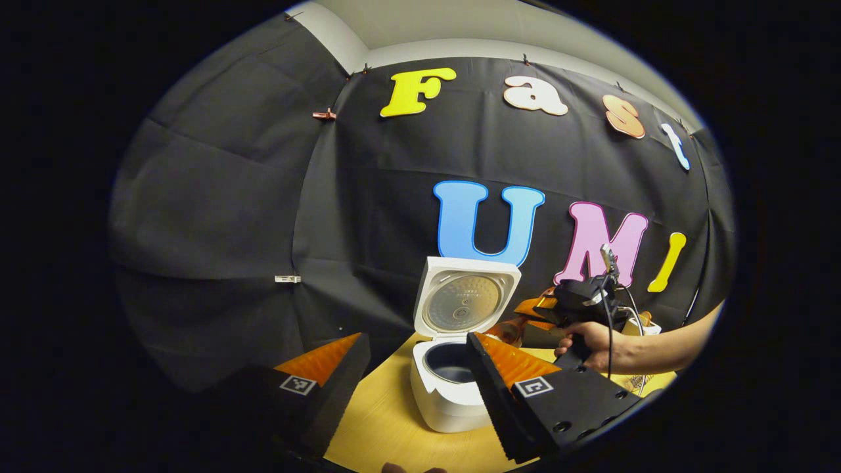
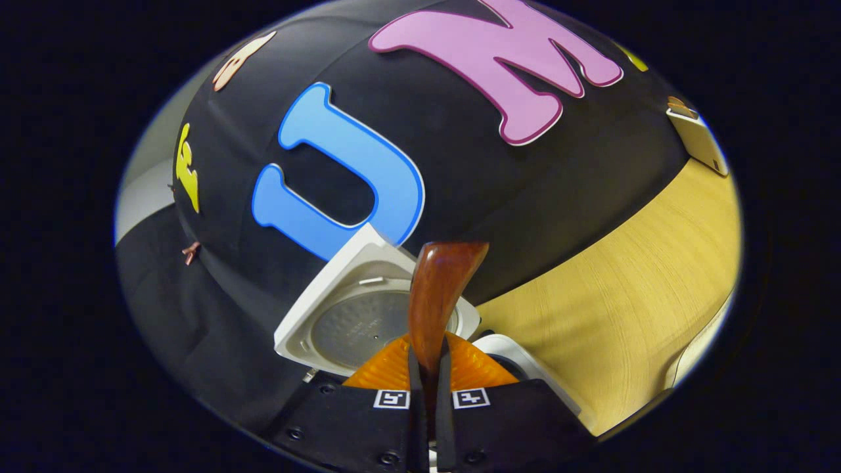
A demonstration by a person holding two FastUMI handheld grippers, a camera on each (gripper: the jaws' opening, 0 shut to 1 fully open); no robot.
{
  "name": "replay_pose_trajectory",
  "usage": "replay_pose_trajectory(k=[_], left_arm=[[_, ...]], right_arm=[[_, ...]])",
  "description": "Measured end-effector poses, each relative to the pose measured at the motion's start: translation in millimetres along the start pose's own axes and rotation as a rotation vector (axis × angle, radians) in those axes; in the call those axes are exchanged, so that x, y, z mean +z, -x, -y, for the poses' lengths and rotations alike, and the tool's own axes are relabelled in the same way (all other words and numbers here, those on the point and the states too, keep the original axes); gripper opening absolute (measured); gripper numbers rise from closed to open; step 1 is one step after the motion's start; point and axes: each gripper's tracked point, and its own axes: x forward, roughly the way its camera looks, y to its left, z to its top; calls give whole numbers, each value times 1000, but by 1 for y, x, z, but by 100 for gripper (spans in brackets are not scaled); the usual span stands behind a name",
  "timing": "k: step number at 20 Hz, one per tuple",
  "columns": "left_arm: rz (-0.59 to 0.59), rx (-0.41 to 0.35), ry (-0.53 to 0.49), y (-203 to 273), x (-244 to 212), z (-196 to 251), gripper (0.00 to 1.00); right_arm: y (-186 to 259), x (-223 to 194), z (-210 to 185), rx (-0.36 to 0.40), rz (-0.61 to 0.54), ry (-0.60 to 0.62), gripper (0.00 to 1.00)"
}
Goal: Close the left gripper, press the button to open the rice cooker; take a wooden spoon from the chopstick holder with the right hand, scoop a spoonful of rice and pour it into the rice cooker, then put the wooden spoon back into the chopstick holder.
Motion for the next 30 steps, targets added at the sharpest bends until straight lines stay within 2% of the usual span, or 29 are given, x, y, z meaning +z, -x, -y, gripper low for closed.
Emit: replay_pose_trajectory(k=[9,16,21,30], left_arm=[[-19,18,1,-3,-10,-11,94],[-21,17,-5,-7,-11,-11,94],[-29,13,-2,-11,-14,-10,94],[-30,8,3,-17,-17,-11,94]], right_arm=[[-18,-21,-12,16,-27,298,9],[-23,-27,-10,10,-38,471,9],[-25,-32,-15,37,-44,641,9],[-22,-47,-38,141,-23,1083,9]])
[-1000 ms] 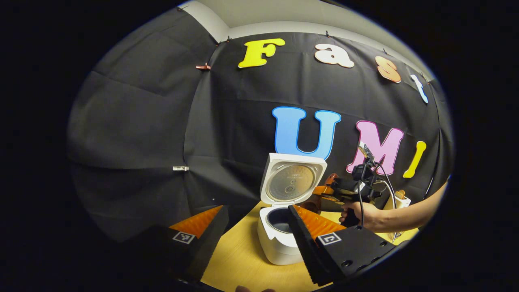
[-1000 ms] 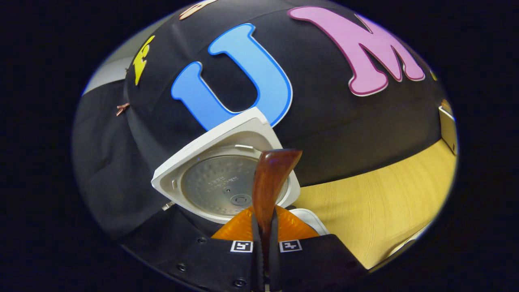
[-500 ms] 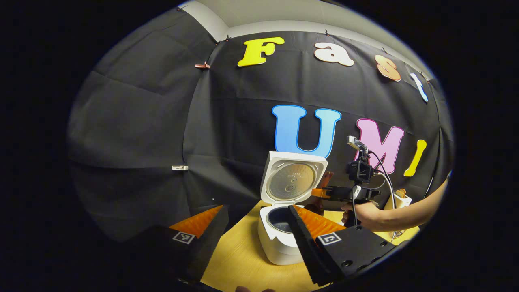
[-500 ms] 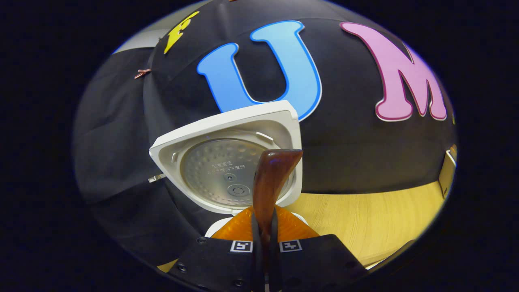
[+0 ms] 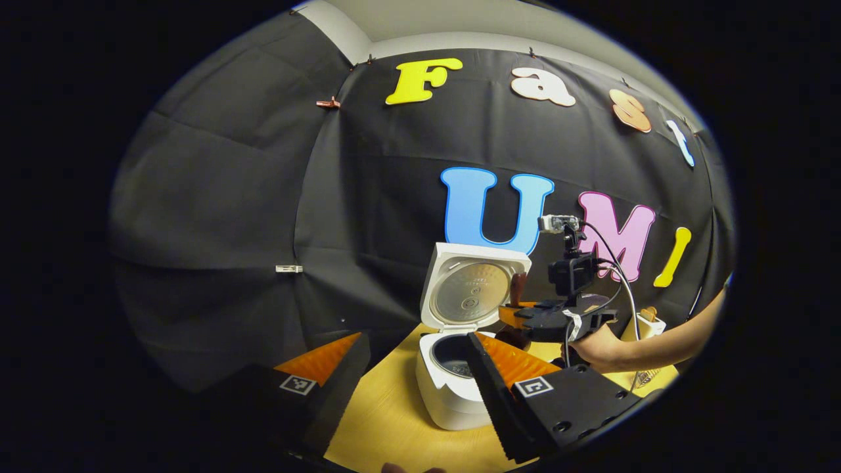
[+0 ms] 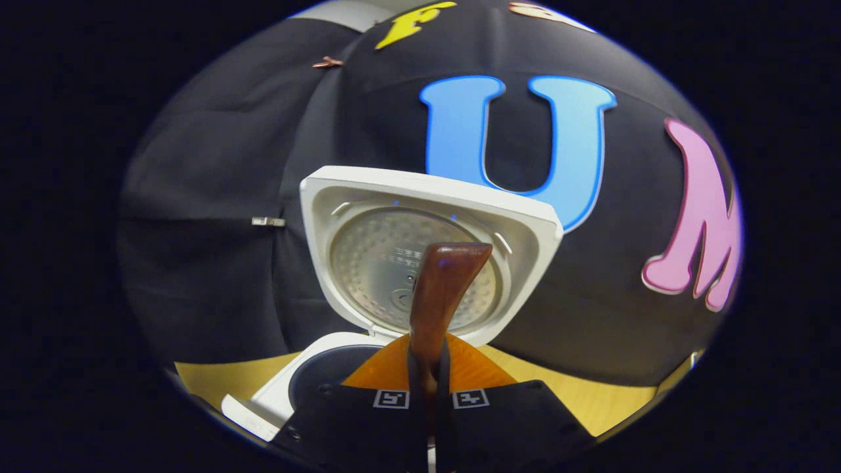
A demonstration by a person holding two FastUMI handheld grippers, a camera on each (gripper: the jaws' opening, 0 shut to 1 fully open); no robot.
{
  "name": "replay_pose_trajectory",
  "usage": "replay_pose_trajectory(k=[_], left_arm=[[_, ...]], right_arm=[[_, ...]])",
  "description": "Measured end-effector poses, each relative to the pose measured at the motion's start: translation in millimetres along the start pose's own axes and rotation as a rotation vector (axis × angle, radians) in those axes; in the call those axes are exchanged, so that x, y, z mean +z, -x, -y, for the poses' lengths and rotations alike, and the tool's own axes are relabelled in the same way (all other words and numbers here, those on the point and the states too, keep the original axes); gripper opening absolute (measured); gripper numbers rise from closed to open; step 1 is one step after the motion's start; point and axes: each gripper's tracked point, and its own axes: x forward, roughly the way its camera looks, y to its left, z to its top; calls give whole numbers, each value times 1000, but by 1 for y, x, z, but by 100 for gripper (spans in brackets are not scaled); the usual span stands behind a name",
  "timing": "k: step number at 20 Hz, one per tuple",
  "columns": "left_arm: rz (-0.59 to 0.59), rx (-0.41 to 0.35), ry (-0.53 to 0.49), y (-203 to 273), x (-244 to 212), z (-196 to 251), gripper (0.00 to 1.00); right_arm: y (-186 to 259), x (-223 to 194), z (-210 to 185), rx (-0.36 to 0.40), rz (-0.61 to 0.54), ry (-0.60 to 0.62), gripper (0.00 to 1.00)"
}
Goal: Close the left gripper, press the button to open the rice cooker; take a wooden spoon from the chopstick holder with the right hand, scoop a spoonful of rice and pour it into the rice cooker, then put the wooden spoon back into the chopstick holder.
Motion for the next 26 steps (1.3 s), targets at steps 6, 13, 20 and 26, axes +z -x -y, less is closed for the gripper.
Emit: replay_pose_trajectory(k=[6,13,20,26], left_arm=[[2,0,-5,0,1,1,94],[7,3,-7,4,2,1,94],[16,9,-10,11,5,0,94],[20,0,-16,15,8,10,94]], right_arm=[[3,7,-18,28,40,231,9],[8,10,-33,47,50,310,9],[13,8,-2,3,8,-313,9],[22,-3,31,-41,-2,-843,9]])
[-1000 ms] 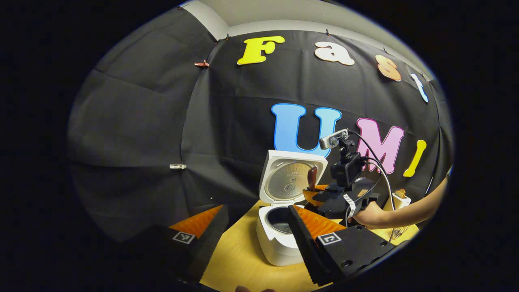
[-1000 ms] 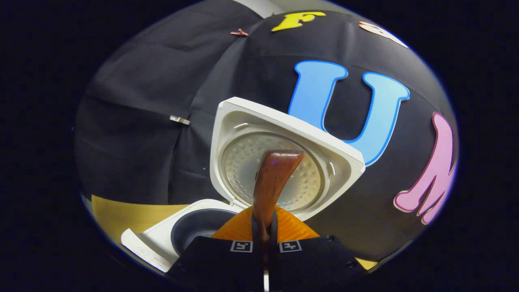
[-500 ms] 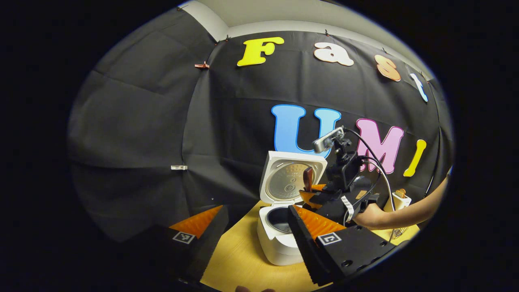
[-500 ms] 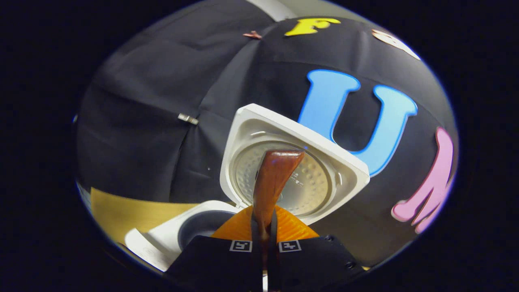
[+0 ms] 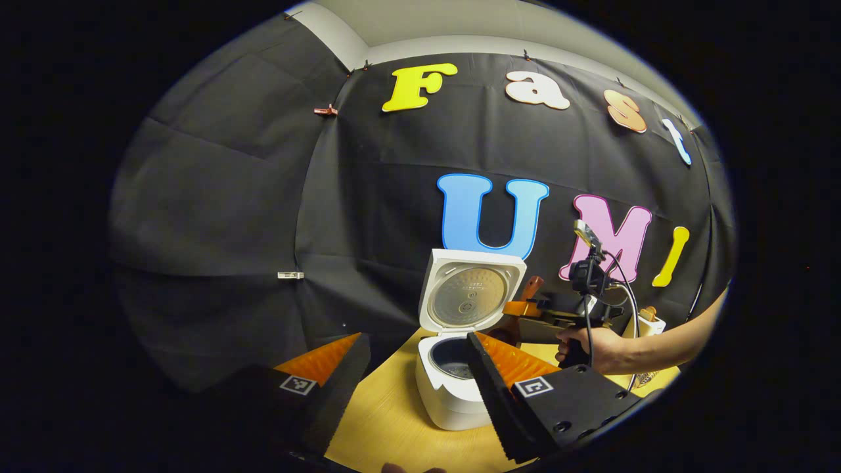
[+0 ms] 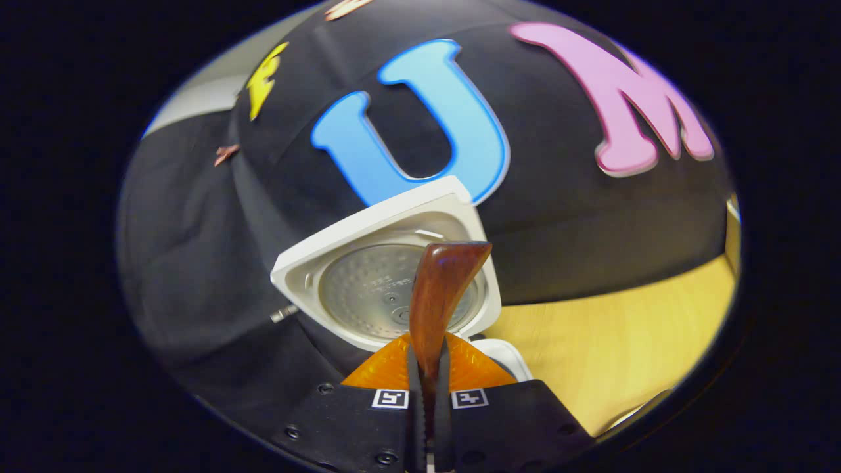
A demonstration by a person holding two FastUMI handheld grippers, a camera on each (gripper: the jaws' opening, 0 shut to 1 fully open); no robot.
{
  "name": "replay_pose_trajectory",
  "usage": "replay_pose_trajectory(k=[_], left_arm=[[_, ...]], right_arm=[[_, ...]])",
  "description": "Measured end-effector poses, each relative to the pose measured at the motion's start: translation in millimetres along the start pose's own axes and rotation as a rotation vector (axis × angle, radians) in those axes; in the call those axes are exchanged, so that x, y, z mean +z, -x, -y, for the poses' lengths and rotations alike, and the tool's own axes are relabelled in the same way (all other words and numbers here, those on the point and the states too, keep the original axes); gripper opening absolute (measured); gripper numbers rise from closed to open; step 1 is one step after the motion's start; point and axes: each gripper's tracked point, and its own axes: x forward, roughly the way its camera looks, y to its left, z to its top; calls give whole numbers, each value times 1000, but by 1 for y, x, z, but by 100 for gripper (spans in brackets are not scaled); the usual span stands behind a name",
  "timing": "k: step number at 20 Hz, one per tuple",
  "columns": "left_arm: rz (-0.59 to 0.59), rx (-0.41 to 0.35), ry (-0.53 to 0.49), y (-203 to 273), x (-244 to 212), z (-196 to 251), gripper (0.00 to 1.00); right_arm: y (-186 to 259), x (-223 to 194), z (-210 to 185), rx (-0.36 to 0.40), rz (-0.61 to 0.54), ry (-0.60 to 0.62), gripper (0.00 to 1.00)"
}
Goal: Close the left gripper, press the button to open the rice cooker; take a wooden spoon from the chopstick holder with the right hand, scoop a spoonful of rice and pour it into the rice cooker, then put the wooden spoon back into the chopstick holder.
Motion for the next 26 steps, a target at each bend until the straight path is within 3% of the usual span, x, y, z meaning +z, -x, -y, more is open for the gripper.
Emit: replay_pose_trajectory(k=[8,12,21,26], left_arm=[[11,-31,-10,-1,6,34,94],[17,-57,-13,-6,10,59,94],[-1,-136,3,-25,5,133,94],[-15,-163,-24,-36,5,167,94]], right_arm=[[71,55,32,40,82,-353,9],[125,95,83,12,159,-398,9],[284,183,257,-159,373,-403,8],[358,188,379,-376,426,-332,9]])
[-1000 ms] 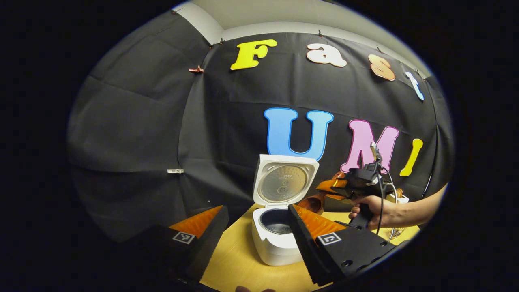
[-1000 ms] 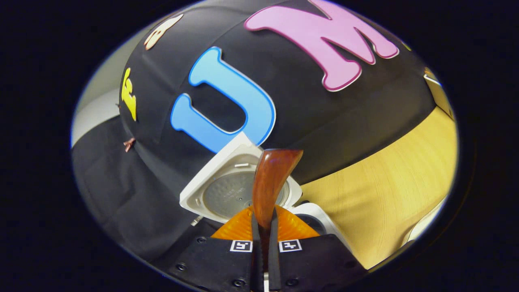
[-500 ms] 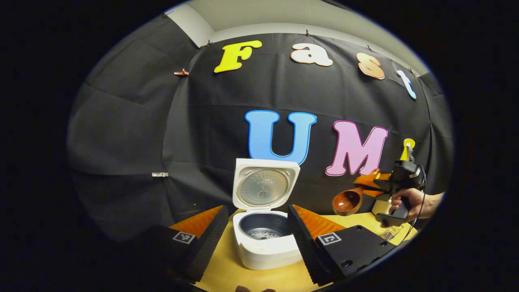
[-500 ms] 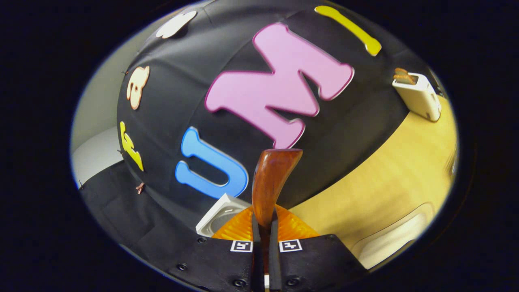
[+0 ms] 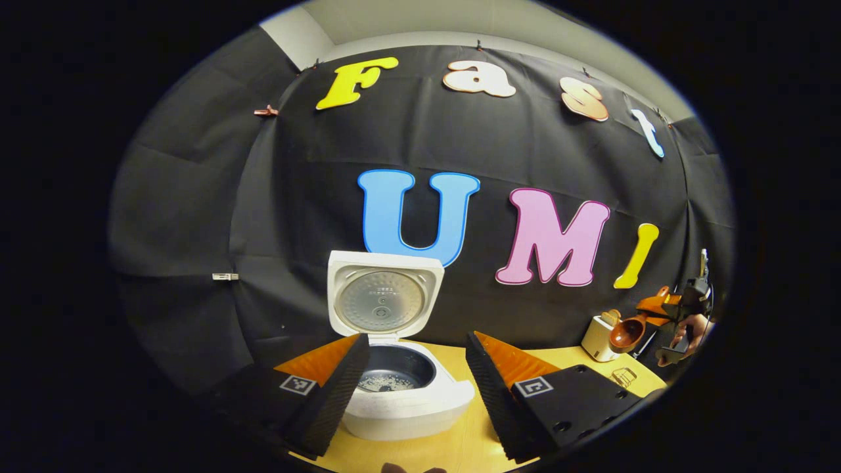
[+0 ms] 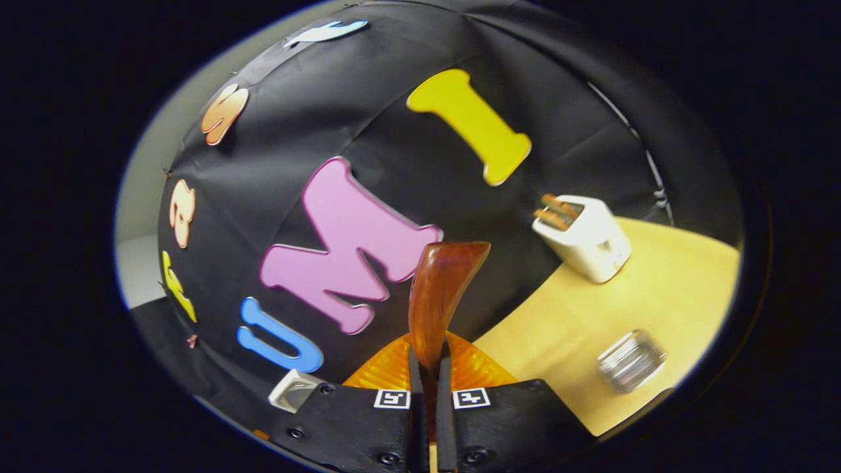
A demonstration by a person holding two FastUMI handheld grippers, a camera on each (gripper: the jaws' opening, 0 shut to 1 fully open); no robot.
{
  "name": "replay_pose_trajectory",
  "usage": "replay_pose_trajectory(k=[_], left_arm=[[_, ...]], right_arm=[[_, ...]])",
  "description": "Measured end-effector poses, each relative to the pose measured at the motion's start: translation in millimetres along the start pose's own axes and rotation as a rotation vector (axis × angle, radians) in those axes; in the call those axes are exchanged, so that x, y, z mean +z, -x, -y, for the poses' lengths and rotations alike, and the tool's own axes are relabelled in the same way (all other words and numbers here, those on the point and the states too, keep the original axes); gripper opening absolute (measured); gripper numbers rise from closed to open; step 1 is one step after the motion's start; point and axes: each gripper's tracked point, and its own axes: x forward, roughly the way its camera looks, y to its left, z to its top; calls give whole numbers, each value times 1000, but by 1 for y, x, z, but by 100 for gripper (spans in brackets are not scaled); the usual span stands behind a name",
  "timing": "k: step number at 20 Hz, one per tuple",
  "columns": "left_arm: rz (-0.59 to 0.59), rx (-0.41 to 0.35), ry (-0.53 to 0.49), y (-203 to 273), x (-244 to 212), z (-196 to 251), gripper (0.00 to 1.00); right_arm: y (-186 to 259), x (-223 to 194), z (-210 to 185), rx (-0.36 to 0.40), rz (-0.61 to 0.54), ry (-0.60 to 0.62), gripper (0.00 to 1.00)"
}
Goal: Close the left gripper, press the button to open the rice cooker; take a wooden spoon from the chopstick holder with the right hand, scoop a spoonful of rice and pour it into the rice cooker, then put the wooden spoon back into the chopstick holder.
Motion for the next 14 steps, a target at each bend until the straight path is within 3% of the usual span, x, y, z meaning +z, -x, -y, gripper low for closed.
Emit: replay_pose_trajectory(k=[3,6,14], left_arm=[[-23,2,-6,-8,-1,11,94],[-34,8,-30,-15,1,20,94],[-54,19,-56,-23,4,30,94]], right_arm=[[6,20,72,-111,23,76,9],[5,21,119,-196,26,147,9],[-12,-6,164,-279,-10,372,9]])
